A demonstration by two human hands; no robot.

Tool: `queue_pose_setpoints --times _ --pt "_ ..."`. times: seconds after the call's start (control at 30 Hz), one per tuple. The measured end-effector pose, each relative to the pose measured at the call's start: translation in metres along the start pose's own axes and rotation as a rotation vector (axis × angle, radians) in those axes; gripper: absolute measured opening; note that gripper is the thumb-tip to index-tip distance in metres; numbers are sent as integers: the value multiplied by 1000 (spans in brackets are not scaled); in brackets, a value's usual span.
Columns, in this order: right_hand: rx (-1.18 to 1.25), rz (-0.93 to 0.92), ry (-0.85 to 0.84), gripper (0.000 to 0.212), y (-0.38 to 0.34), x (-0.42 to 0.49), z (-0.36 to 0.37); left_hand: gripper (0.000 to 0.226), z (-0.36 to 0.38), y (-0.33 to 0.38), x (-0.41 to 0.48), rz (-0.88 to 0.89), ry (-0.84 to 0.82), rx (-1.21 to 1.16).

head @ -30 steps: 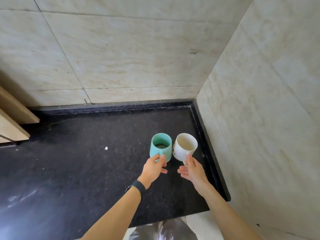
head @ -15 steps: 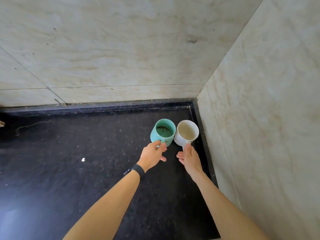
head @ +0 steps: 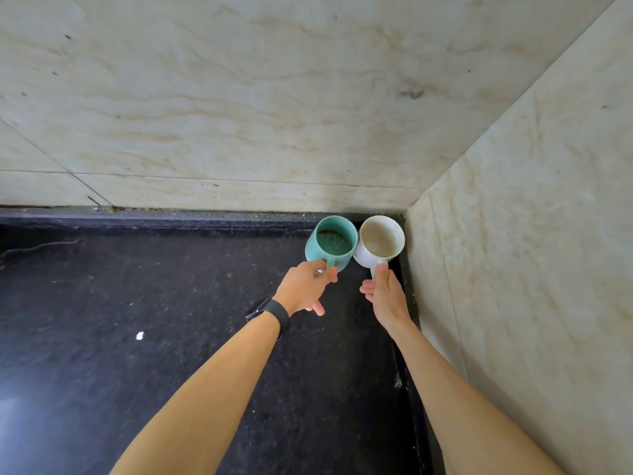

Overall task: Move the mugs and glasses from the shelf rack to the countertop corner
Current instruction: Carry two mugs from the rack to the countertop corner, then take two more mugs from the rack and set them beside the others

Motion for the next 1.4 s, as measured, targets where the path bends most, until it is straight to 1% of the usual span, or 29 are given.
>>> queue_pose_setpoints --times 0.1,0.17,0.27,0.4,0.5,0.7,0.73,0.87,0.93,1.03,1.1,1.13,1.2,1.27,1.33,1.4 --pt "-4 -5 9 40 -1 0 0 28 1 -5 0 5 39 -33" --pt "-32 -8 12 37 -4 -1 -1 29 3 -8 -1 -8 69 -74" --pt "-34 -7 16 40 -8 0 -2 31 6 -11 -2 -30 123 -136" --pt "48 0 11 43 -10 -4 2 32 19 -8 -8 -24 188 -212" --pt "55 -1 -3 50 -11 -3 4 33 23 -6 -7 -27 193 -227" --pt "-15 26 -75 47 -12 -4 1 33 18 -6 -3 -49 154 -174" --pt "-14 33 -66 46 -13 -6 -1 34 17 -5 -4 -54 144 -141" --pt "-49 8 44 36 -21 -28 -24 52 4 4 -15 -77 124 -12" --pt "-101 3 82 37 -22 -48 -37 57 -3 8 -31 -72 125 14" --pt "-215 3 74 35 -27 -85 -44 51 -17 3 -64 -66 110 99" --pt "-315 -76 37 31 -38 -113 -38 45 -31 -1 -88 -67 124 191" --pt "-356 -156 19 30 -54 -143 -34 43 -49 2 -114 -39 174 252" --pt "-441 -249 -22 30 -70 -181 -25 44 -70 3 -147 27 248 407" --pt "-518 -325 -51 29 -77 -197 -13 47 -80 1 -164 53 268 558" --pt "-607 -435 -55 30 -92 -215 -2 50 -95 -2 -190 56 306 618" --pt "-670 -621 -64 31 -128 -250 18 51 -125 -4 -241 65 429 611"
Point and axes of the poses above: each hand's wrist, its own x-axis towards the middle knuckle, its own z-axis out of the palm, y = z × x, the point moved 7 cm from there along x, towards the middle knuckle, and after that the axes turned 8 degrees about -x, right-handed, at the moved point
